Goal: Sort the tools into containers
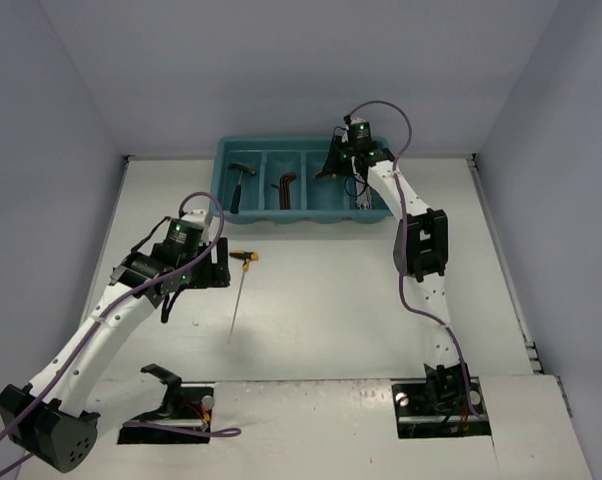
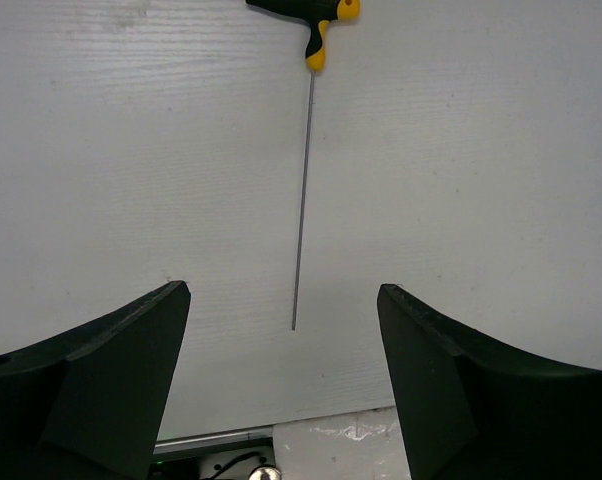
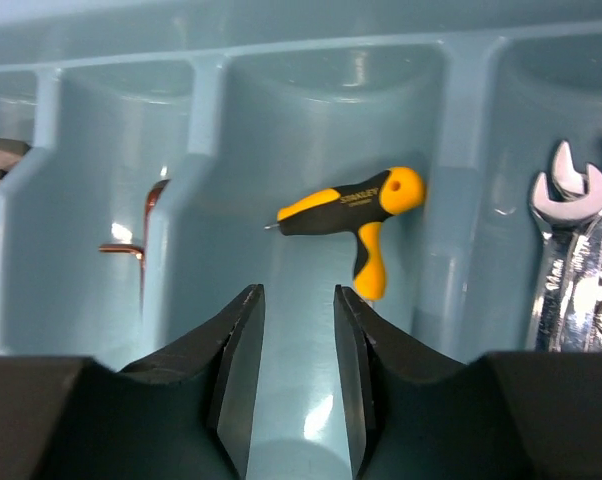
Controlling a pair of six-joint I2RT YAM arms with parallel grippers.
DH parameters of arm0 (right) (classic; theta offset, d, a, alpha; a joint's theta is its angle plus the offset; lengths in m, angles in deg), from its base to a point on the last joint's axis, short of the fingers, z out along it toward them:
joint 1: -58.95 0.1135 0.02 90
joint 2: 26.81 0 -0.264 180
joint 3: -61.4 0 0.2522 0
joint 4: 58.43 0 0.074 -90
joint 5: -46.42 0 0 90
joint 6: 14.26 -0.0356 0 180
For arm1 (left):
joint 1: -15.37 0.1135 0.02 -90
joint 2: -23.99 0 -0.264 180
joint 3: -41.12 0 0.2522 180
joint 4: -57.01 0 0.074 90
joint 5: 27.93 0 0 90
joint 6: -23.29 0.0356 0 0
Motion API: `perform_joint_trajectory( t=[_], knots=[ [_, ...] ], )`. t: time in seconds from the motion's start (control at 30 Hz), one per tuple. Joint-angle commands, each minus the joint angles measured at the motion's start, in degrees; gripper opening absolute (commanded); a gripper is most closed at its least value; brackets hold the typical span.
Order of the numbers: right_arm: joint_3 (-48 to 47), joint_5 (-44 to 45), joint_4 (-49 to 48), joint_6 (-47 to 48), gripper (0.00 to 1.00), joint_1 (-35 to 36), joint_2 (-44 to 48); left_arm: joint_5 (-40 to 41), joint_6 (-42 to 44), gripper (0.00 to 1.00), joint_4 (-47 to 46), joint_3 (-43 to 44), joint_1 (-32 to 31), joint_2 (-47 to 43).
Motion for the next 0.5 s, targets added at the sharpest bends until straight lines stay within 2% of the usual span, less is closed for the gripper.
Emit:
perform_joint_trajectory(
  t=[0.0, 0.23, 0.47],
  knots=[
    [-2.89, -0.82, -4.08, -0.45, 0.35, 0.14, 3.29, -0.70, -3.20, 0.73, -5.04, -0.25, 0.06, 0.83],
    [7.73, 2.83, -4.06, 3.04, 0.36, 0.10, 13.72, -2.37, -5.42, 0.73, -8.29, -2.12, 0.03, 4.33],
    [28.57, 7.45, -4.08, 7.72, 0.36, -0.31, 32.62, -1.30, -5.86, 0.72, -12.15, -4.55, -0.03, 6.65]
  ],
)
